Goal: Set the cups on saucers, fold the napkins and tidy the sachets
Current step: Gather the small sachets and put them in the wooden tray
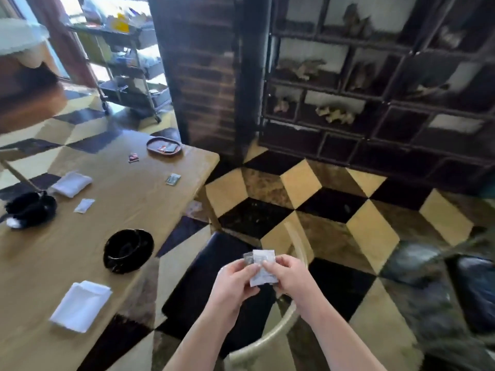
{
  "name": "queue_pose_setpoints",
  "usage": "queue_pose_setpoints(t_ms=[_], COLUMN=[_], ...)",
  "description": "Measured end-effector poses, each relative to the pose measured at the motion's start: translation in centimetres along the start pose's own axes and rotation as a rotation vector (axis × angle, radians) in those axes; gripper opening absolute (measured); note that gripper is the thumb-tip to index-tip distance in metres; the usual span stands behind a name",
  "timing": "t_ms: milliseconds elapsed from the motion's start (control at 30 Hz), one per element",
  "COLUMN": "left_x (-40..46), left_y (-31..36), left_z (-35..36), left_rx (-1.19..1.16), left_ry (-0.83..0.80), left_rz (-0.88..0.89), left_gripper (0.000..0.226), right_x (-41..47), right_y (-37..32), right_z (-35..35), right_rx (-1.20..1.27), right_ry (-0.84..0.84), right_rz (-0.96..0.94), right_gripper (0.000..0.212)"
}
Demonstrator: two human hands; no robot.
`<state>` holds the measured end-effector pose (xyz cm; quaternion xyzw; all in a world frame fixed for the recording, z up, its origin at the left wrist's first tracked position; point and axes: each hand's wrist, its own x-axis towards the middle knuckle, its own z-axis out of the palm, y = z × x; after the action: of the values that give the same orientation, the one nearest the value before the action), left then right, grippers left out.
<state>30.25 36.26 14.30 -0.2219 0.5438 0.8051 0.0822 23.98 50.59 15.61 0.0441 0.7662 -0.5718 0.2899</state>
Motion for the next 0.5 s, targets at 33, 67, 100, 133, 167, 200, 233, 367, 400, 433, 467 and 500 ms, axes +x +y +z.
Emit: queue_pose_setpoints(t_ms=[33, 67, 100, 133, 167, 200, 233, 367, 400, 433, 467, 500], left_x=[0.4, 0.9, 1.4, 2.0, 2.6, 3.2, 3.9, 7.5, 8.5, 9.7, 10.9, 12.3], left_y=[-0.4, -0.7, -0.9, -1.1, -1.3, -1.6, -1.8, -2.1, -2.0, -1.9, -1.8, -1.7], left_z=[2.3, 4.4, 6.4, 8.2, 9.8, 11.2, 12.5, 17.2, 18.4, 19.5, 20.7, 21.8], left_rx=[-0.005, -0.014, -0.017, -0.017, -0.012, -0.008, -0.006, 0.039, 0.052, 0.063, 0.069, 0.075], left_ry=[-0.002, -0.004, -0.003, -0.002, -0.004, -0.008, -0.012, -0.027, -0.029, -0.032, -0.029, -0.026], left_rz=[-0.015, -0.026, -0.034, -0.038, -0.042, -0.051, -0.063, -0.115, -0.124, -0.133, -0.145, -0.154], left_gripper=[0.019, 0.019, 0.019, 0.019, 0.019, 0.019, 0.019, 0.022, 0.021, 0.020, 0.020, 0.020], right_x=[-0.2, -0.4, -0.5, -0.6, -0.5, -0.5, -0.5, 1.2, 1.9, 2.7, 3.6, 4.6], right_y=[0.5, 0.9, 1.3, 1.5, 1.6, 1.7, 1.9, 1.8, 1.6, 1.3, 1.1, 0.9], right_z=[-1.8, -3.5, -4.9, -6.3, -7.6, -8.8, -10.1, -15.6, -17.0, -18.3, -19.6, -20.8], right_rx=[0.038, 0.073, 0.107, 0.139, 0.159, 0.166, 0.166, 0.147, 0.140, 0.132, 0.124, 0.116], right_ry=[0.022, 0.045, 0.074, 0.105, 0.132, 0.150, 0.163, 0.227, 0.233, 0.236, 0.235, 0.232], right_rz=[0.034, 0.054, 0.063, 0.065, 0.065, 0.065, 0.063, 0.063, 0.071, 0.083, 0.093, 0.098], right_gripper=[0.017, 0.017, 0.017, 0.017, 0.017, 0.017, 0.017, 0.016, 0.017, 0.018, 0.019, 0.021])
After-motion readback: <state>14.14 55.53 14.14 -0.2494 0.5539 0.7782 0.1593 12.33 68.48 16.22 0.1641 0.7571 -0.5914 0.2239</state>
